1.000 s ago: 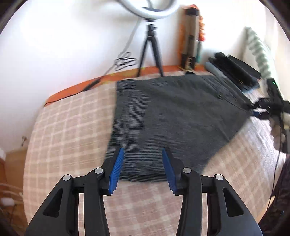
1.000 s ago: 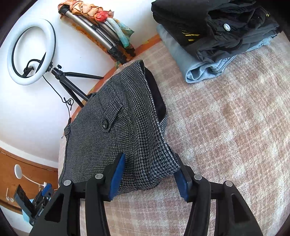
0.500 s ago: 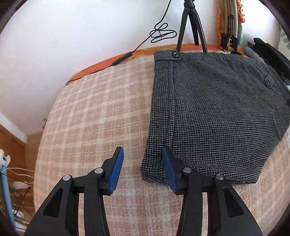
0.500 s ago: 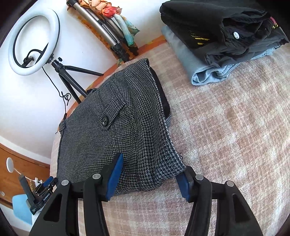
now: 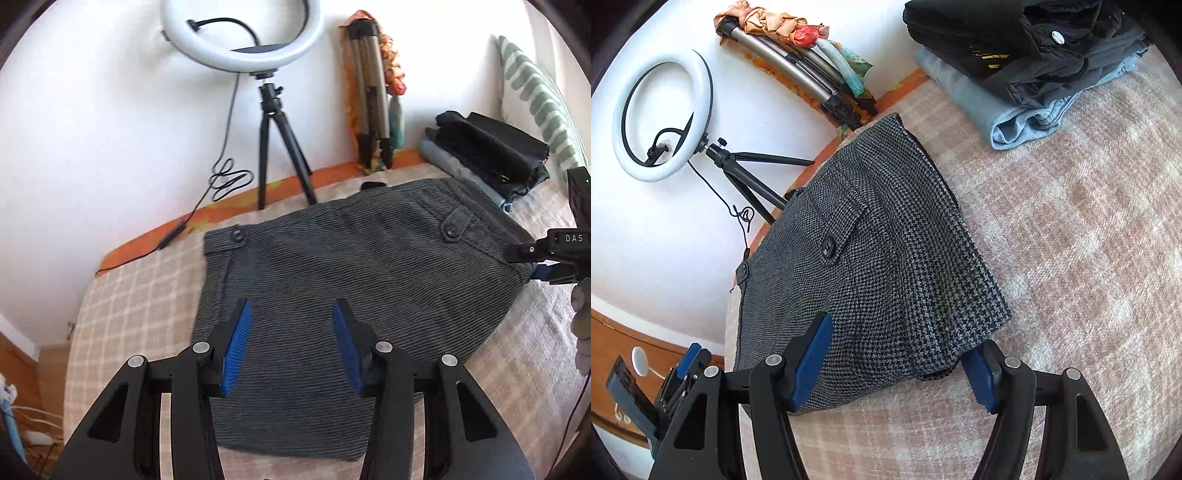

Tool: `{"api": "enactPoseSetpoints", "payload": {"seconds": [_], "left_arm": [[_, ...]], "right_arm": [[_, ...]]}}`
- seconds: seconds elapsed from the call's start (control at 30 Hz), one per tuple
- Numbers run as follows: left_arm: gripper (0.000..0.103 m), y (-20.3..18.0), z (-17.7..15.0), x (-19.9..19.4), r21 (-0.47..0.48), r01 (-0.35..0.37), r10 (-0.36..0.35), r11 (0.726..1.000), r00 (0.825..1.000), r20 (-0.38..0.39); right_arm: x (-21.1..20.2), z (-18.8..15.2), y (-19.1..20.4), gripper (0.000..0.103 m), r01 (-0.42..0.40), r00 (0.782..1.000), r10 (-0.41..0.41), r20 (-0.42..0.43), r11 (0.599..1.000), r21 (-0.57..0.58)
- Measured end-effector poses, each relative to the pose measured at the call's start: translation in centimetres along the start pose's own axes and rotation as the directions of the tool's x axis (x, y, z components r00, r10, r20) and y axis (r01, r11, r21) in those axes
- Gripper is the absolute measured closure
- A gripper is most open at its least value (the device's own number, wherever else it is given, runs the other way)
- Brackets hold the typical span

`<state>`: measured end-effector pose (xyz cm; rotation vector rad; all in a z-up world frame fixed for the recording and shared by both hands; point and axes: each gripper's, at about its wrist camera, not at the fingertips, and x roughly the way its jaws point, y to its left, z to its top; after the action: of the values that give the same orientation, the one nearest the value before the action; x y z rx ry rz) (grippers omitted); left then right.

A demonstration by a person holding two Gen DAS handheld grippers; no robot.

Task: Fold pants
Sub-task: 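Grasp the folded edge of the trousers with the right gripper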

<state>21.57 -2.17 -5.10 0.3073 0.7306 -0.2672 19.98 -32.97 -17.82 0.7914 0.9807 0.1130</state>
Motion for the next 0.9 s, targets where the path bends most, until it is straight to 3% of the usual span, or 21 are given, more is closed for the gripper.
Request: {"api": "enactPoseSetpoints", "payload": {"seconds": [0.17,0.3,0.37,0.47,0.6,0.7,0.9], "left_arm": [[0.058,-5.2,-0.3,3.6,0.098,0.048,-0.043,0.994,0.998,-0.047],[0.058,-7.5,-2.2,6.0,0.2,0.012,0.01,0.98,0.994,-0.111],[0.058,-7.7,-2.4,5.8,0.212,0.003,0.016,0.977,0.996,-0.087],[0.058,-6.8,-0.9,5.1,0.14,0.035,-0.024,0.99,0.996,-0.08],[0.058,-6.6,2.1,4.6,0.098,0.011,-0.012,0.995,1.0,0.005],[0.058,-7.5,3.0,5.7,0.072,0.045,-0.046,0.996,0.999,0.004],[0.058,-11.0,0.6,8.8,0.199,-0.001,0.007,0.98,1.0,-0.03]], "right_arm": [[-0.7,-0.8,-0.9,0.036,0.003,1.0,-0.003,0.004,0.998,0.058],[-0.2,-0.4,-0.5,0.036,-0.001,1.0,0.0,0.016,1.0,0.026],[0.3,-0.1,-0.2,0.036,-0.014,0.999,0.013,0.032,0.999,0.034],[0.8,0.1,0.5,0.037,0.017,0.996,-0.018,0.089,1.0,0.015],[1.3,0.3,0.8,0.055,0.088,0.985,-0.087,0.147,0.996,0.001],[1.3,0.9,0.4,0.07,0.085,0.983,-0.088,0.163,0.996,0.026],[0.4,0.9,2.1,0.082,0.107,0.974,-0.088,0.21,0.991,-0.081]]}}
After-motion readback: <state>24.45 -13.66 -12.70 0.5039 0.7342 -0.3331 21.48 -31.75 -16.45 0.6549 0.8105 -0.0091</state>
